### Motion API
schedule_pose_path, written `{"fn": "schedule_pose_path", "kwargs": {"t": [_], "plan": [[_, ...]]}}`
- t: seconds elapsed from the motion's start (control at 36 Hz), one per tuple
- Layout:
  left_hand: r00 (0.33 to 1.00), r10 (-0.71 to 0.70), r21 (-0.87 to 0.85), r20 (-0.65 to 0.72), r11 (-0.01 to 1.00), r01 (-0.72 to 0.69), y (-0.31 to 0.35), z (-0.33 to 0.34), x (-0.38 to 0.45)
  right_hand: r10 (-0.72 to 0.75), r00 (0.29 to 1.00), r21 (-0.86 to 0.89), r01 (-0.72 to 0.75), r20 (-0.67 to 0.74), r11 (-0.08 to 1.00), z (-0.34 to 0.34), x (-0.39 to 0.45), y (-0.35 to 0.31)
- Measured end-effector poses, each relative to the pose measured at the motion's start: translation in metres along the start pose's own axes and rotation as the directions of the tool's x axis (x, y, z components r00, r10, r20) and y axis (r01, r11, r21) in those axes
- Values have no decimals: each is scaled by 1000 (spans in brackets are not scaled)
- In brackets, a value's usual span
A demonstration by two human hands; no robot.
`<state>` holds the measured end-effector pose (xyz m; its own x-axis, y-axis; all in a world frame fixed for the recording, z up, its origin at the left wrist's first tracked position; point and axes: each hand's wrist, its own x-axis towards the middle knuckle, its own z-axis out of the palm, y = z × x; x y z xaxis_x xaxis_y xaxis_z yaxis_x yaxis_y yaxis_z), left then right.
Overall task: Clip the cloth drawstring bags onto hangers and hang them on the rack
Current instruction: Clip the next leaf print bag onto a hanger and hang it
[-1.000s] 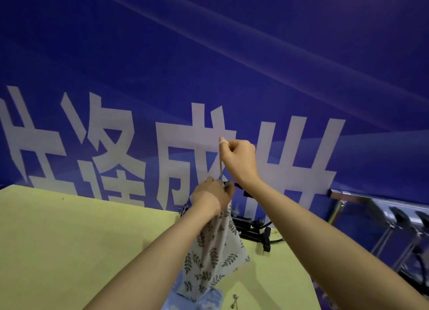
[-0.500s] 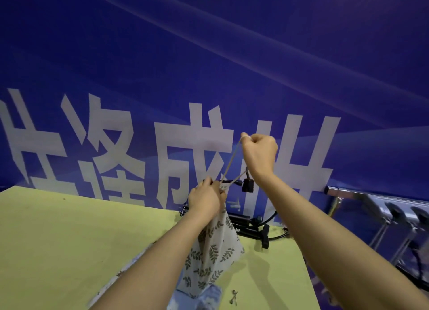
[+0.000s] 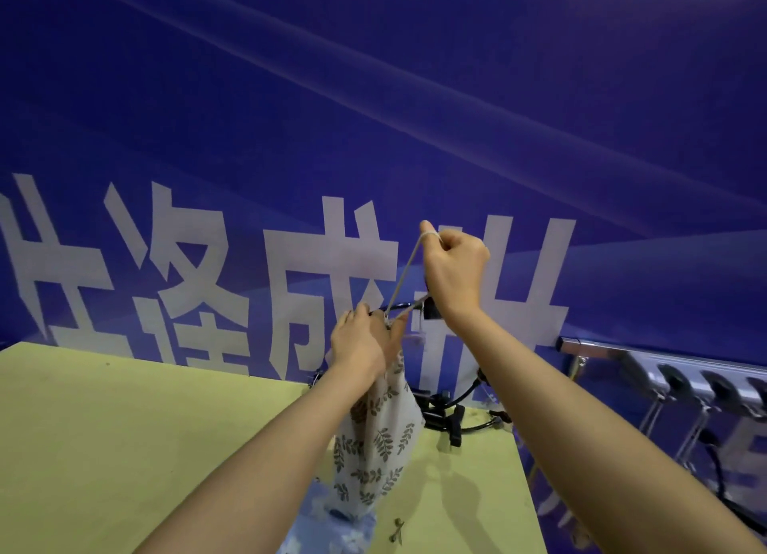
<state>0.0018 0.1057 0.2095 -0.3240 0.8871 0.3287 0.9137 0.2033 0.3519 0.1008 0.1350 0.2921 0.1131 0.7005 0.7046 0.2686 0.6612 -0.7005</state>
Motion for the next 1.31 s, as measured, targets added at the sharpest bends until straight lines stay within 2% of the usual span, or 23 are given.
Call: {"fn": "schedule_pose_path", "kwargs": {"t": [0.19, 0.31, 0.36, 0.42, 0.5, 0.58, 0.67, 0.81, 0.97, 1.19, 1.25, 1.31], "plan": [[996, 52, -86, -72, 995, -58, 47, -7, -6, -50, 998, 81, 53, -41, 995, -55, 19, -17], [989, 105, -165, -100, 979, -121, 88, -1, -27, -71, 997, 67, 74, -38, 995, -98, 22, -13], [989, 120, -156, -84, 979, -132, 116, 4, -42, -73, 997, 44, 74, -36, 996, -124, 23, -6], [989, 126, -67, -72, 989, -130, 134, 9, -50, -82, 996, 24, 83, -29, 996, -142, 20, -3], [985, 172, 109, 9, 979, -172, 163, 28, -60, -105, 994, 11, 105, -20, 994, -176, 13, 4], [973, 202, 127, 110, 968, -215, 190, 46, -76, -80, 997, -34, 79, -11, 996, -208, 4, 14], [966, 202, 67, 163, 974, -216, 224, 51, -105, -45, 999, -76, 44, -16, 996, -244, -5, 28], [941, 224, 106, 255, 961, -257, 255, 80, -137, 17, 999, -122, -21, -30, 992, -288, -22, 51], [884, 218, 26, 414, 968, -251, 298, 119, -166, 65, 998, -216, -63, 4, 974, -340, -35, 83], [810, 313, -109, 496, 948, -300, 343, 156, -185, 234, 972, -402, -205, 25, 892, -395, -48, 132], [816, 362, -204, 451, 932, -301, 347, 168, -188, 281, 960, -449, -243, 17, 860, -405, -52, 145], [846, 411, -334, 340, 893, -300, 348, 176, -190, 325, 946, -492, -279, 10, 825, -413, -56, 156]]}}
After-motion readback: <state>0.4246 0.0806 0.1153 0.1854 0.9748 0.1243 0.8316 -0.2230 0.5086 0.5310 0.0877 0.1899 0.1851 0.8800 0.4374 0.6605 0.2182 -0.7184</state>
